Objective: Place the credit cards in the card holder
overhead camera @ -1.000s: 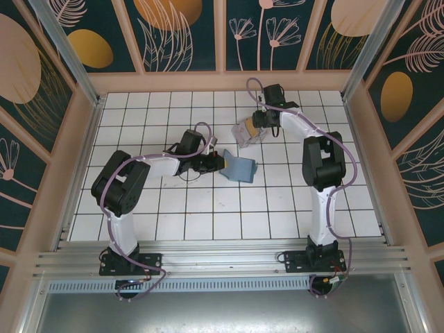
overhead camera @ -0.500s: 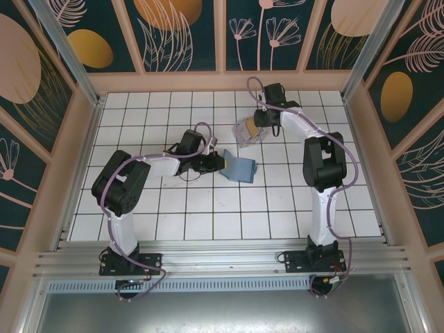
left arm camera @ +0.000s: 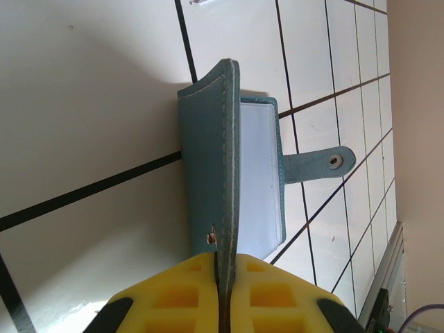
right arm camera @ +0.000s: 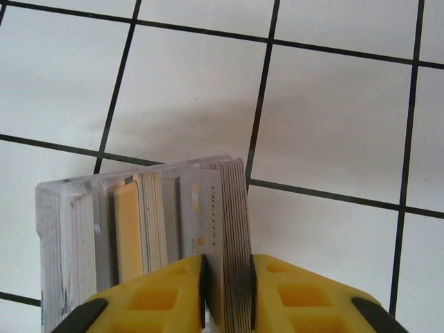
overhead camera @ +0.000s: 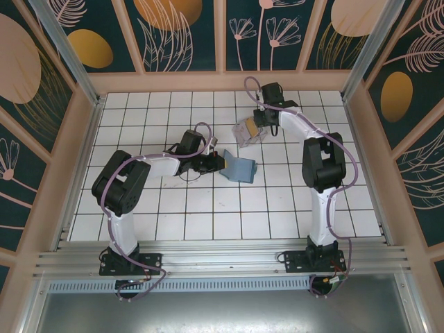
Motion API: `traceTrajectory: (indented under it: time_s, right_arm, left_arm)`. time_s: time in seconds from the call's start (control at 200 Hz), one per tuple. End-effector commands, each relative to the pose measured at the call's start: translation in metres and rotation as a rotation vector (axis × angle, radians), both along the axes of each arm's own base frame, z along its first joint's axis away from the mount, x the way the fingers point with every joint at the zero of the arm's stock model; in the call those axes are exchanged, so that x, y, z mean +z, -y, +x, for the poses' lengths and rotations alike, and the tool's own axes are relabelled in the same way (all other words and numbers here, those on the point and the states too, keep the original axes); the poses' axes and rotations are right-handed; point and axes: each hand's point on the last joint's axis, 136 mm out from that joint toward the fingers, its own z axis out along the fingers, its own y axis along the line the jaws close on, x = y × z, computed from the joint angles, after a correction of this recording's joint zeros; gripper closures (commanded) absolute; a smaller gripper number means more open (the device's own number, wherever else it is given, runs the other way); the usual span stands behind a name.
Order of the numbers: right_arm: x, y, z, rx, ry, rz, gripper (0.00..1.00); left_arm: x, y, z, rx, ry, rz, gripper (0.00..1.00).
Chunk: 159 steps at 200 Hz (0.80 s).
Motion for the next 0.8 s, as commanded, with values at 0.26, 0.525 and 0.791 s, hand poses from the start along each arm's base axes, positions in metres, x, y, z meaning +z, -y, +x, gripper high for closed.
traceTrajectory:
  time_s: [0.26,0.525,0.791]
  right_arm:
    - [0.039,-0.005,0.001,0.016,0.066,-0.009,0.87]
    - [0.050,-0.009,0.000,0.028,0.071,0.063,0.93]
    - [0.074,-0.013,-0.008,0.066,0.070,0.291,0.94]
  left_arm:
    - [0.007,0.005,0.006,-0.009,0.012,-0.038,0.91]
    - [0.005,0.004,0.005,-0.006,0.013,-0.034,0.91]
    - [0.001,0.002,0.003,-0.001,0.007,-0.035,0.91]
